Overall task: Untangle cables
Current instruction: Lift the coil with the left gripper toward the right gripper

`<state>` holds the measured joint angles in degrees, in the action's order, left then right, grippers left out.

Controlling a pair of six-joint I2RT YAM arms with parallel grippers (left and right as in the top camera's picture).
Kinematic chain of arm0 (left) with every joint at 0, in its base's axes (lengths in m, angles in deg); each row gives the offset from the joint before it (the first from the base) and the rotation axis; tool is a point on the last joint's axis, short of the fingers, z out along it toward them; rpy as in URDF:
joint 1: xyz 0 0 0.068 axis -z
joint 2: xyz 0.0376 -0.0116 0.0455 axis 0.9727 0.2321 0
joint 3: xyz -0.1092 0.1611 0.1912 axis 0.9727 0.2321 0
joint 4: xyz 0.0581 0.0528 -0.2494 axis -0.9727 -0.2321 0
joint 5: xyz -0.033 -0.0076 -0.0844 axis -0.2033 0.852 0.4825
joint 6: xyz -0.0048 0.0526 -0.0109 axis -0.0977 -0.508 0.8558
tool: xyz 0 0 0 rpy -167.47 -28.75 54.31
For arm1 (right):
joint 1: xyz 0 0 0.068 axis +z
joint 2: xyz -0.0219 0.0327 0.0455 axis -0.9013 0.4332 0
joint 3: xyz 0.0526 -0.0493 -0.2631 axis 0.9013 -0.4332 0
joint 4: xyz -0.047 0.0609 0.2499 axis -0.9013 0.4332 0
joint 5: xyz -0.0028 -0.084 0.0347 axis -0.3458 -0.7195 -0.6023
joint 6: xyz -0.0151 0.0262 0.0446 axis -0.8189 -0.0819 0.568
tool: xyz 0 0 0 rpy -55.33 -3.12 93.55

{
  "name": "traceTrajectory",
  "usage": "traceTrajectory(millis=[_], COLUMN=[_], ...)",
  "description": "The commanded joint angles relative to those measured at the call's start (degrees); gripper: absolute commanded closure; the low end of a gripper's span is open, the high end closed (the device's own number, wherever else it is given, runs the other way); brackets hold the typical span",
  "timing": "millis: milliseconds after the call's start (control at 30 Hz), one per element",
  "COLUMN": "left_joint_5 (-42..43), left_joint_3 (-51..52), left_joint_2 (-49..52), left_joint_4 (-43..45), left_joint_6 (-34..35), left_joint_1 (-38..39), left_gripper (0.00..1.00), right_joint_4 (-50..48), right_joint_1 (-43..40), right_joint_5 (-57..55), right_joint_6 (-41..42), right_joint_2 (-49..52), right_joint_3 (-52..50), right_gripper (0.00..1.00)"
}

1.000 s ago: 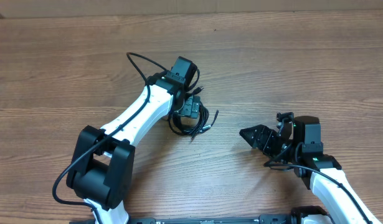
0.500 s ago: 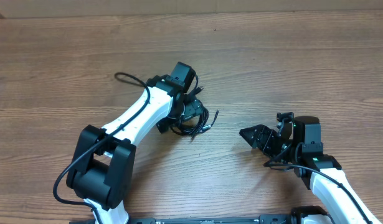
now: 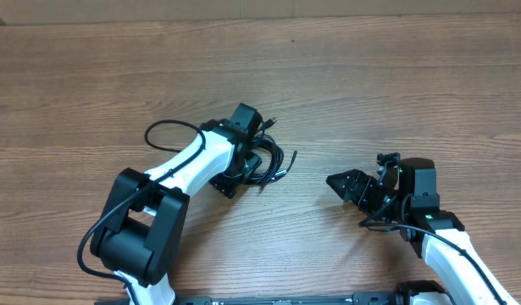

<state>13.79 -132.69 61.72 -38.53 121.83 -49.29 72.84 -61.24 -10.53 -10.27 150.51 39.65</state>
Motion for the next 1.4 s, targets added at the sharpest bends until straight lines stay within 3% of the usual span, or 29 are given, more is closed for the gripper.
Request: traceTrajectory(millis=[0,33,67,167,333,367,400,467,567,633,733,967,1367], left_joint_5=[-2.32,-3.04,-3.41,-4.48,-2.36,3.56,29.2,35.04,37.99,40.63,43.52,43.32,38.42], left_joint_3=[2.38,2.62,2.6,2.27,-1.68,-6.47,-9.57,-9.57,-9.57,-9.57,-9.57,-9.55,-9.55], left_joint_2=[0.24,0.22,0.22,0.04,-1.88,-4.98,-9.51,-9.68,-9.55,-9.55,-9.55,-9.55,-9.55], left_joint_4=[0.74,0.44,0.0,0.04,-1.27,-4.11,-1.29,-0.15,0.02,0.24,1.31,1.57,1.33], left_joint_6=[1.88,1.53,0.57,-5.51,-24.74,-36.35,-53.96,-55.67,-55.54,-55.56,-55.58,-55.58,-54.69], left_joint_1=[0.15,0.15,0.15,-0.28,-2.45,-4.59,-6.51,-6.51,-6.47,-6.47,-6.47,-6.21,-6.21], left_gripper=[0.65,0.9,0.96,0.96,0.96,0.96,0.96,0.96,0.96,0.96,0.96,0.96,0.96], right_joint_4=[-0.33,-0.35,-0.35,-0.22,-0.17,-2.01,-7.17,-7.96,-8.85,-10.43,-12.11,-21.49,-35.12], right_joint_1=[0.28,0.28,0.28,0.28,0.26,0.28,0.28,0.28,0.31,0.68,1.81,5.22,12.46], right_joint_5=[-0.61,-0.61,-0.61,-0.59,0.24,4.66,16.02,17.55,17.86,17.2,13.35,12.46,12.94], right_joint_6=[-0.46,-0.46,-0.46,-0.48,-0.48,-0.48,-0.2,0.07,3.26,5.97,9.33,13.55,13.49], right_joint_2=[0.09,0.07,0.07,0.07,0.07,0.07,0.07,0.07,0.07,0.07,0.07,0.07,0.07], right_joint_3=[0.17,0.17,0.17,0.17,0.2,0.2,0.2,0.2,0.17,0.17,0.17,0.17,0.17], right_gripper=[0.16,0.16,0.16,0.19,0.19,0.19,0.19,0.21,0.24,0.32,0.34,0.33,0.33])
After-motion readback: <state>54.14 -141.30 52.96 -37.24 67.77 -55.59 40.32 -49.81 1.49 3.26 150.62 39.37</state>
